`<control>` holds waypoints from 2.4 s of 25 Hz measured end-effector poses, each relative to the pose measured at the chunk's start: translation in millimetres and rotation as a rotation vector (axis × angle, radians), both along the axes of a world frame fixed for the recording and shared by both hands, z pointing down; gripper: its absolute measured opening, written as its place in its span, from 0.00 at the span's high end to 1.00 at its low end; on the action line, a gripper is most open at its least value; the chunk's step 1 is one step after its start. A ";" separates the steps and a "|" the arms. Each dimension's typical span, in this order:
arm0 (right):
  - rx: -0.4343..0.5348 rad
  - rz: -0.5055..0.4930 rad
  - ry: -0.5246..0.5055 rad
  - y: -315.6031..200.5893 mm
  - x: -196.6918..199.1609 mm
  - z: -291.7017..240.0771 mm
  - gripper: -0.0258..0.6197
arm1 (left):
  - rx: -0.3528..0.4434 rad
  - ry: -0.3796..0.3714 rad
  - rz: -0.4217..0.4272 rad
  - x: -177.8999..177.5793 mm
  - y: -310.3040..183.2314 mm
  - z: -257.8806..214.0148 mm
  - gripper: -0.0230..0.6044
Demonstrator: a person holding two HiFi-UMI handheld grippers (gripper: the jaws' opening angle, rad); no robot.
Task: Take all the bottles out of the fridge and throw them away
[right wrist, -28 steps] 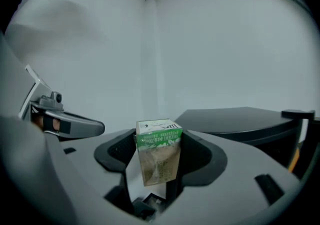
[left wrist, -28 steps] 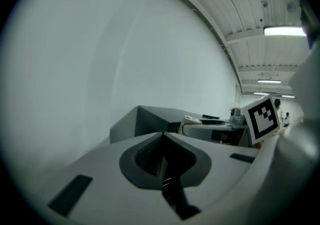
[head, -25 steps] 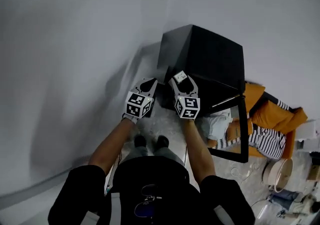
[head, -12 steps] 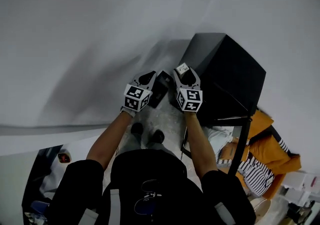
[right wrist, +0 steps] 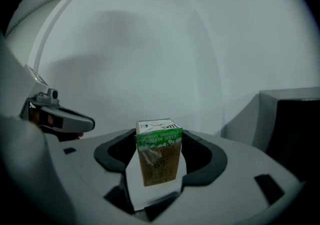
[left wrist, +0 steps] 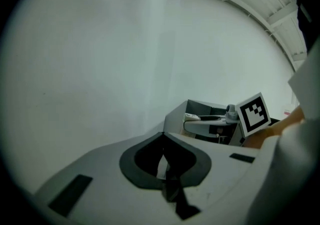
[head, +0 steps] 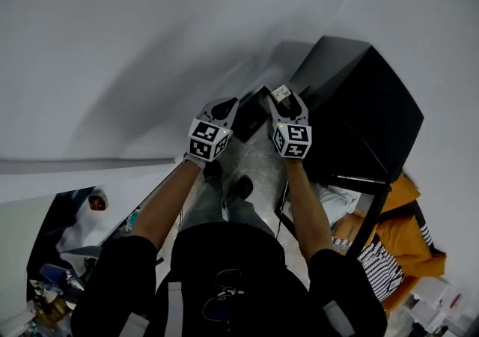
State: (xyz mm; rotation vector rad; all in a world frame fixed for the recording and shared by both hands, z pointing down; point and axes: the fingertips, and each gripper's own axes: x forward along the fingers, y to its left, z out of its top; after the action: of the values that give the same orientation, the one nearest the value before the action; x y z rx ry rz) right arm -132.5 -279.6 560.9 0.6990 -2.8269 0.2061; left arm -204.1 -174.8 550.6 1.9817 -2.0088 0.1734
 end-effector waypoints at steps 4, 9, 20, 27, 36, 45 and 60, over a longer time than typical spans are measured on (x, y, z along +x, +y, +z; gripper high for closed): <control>-0.027 -0.023 0.025 3.2 -11.2 32.8 0.51 | -0.023 0.013 -0.010 -6.9 4.7 23.8 0.97; -0.070 -0.033 0.046 7.9 -22.9 73.3 0.51 | -0.061 0.035 -0.025 -17.1 9.4 62.2 0.97; -0.104 -0.053 0.097 1.2 -43.9 143.3 0.51 | -0.109 0.084 -0.023 -28.9 10.2 128.4 0.97; -0.104 -0.066 0.109 -7.1 -55.1 221.5 0.51 | -0.096 0.095 -0.002 -37.4 -7.8 199.6 0.97; -0.102 -0.047 0.165 -16.5 -66.4 383.9 0.51 | -0.084 0.087 0.046 -39.4 -29.0 325.9 0.97; -0.134 0.000 0.168 -33.5 -73.0 435.1 0.51 | -0.087 0.066 0.071 -48.2 -36.9 354.5 0.97; -0.157 0.052 0.093 -16.7 -32.2 221.1 0.64 | -0.081 0.101 0.029 -34.9 -24.2 181.1 0.97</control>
State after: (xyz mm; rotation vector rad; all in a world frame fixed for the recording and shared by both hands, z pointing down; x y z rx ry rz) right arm -164.6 -296.3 782.0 0.7279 -2.6713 0.3897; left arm -239.0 -198.9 731.8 1.9310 -1.8817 0.1560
